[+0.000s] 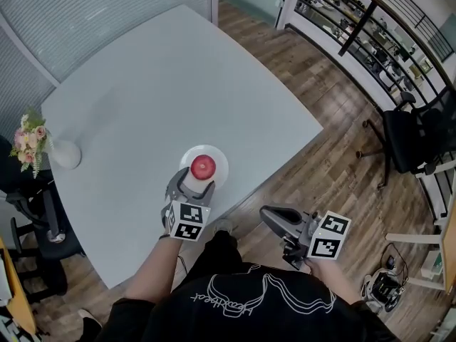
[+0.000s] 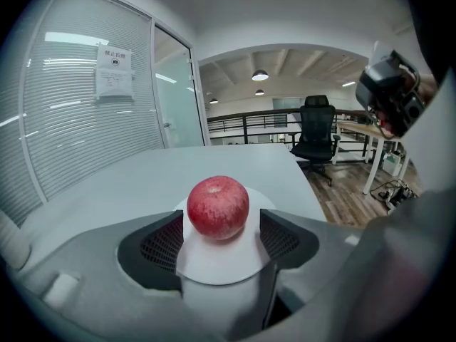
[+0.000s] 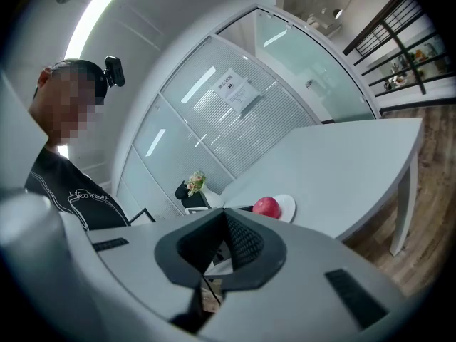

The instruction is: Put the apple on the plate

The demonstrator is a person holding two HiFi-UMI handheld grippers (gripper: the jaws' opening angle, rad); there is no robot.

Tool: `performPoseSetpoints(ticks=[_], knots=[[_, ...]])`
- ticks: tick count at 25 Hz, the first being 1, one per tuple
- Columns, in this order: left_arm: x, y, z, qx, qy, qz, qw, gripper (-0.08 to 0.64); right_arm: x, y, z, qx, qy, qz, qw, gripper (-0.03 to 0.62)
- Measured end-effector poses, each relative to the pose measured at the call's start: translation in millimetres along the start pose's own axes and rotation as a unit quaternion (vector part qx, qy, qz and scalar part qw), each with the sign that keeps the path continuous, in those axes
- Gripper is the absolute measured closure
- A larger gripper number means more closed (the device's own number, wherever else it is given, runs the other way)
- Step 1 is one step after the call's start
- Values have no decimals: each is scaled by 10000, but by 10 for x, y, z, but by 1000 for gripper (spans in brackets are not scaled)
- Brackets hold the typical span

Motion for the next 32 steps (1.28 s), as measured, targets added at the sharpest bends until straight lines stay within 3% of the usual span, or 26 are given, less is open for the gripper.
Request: performPoseSetpoints(ticks=[8, 13, 19, 23, 26, 32], knots=[[396, -34, -176, 543, -250, 230, 9980, 235, 65, 258, 16, 470, -38, -245, 9986, 583], [845, -198, -302, 1059, -473, 524, 9919, 235, 80, 447, 20, 633, -49, -329, 9974, 583], [1456, -463, -572, 1483, -945, 1171, 9774, 236, 88, 714, 14, 1194, 75, -310, 9923, 583], [1827, -610, -777, 1616, -1355, 1477, 9663, 240, 101, 900, 28, 1314, 41, -423, 9904, 583], [2081, -747, -887, 1638, -1575, 1848, 9561, 249, 146, 1001, 24, 1362, -75, -414, 9898, 583], [2444, -1053, -1065, 1509, -1883, 2250, 9440, 312, 296, 1159, 37, 1235, -255, -494, 9908, 583]])
Point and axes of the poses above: the fingertips, and each gripper's own axes: x backward along the fingers, y to its left, z out of its underside, the point moved 3 cm from there along x, backward along the fingers, and after that the axes turned 3 degrees about y, right-handed, at the moved point
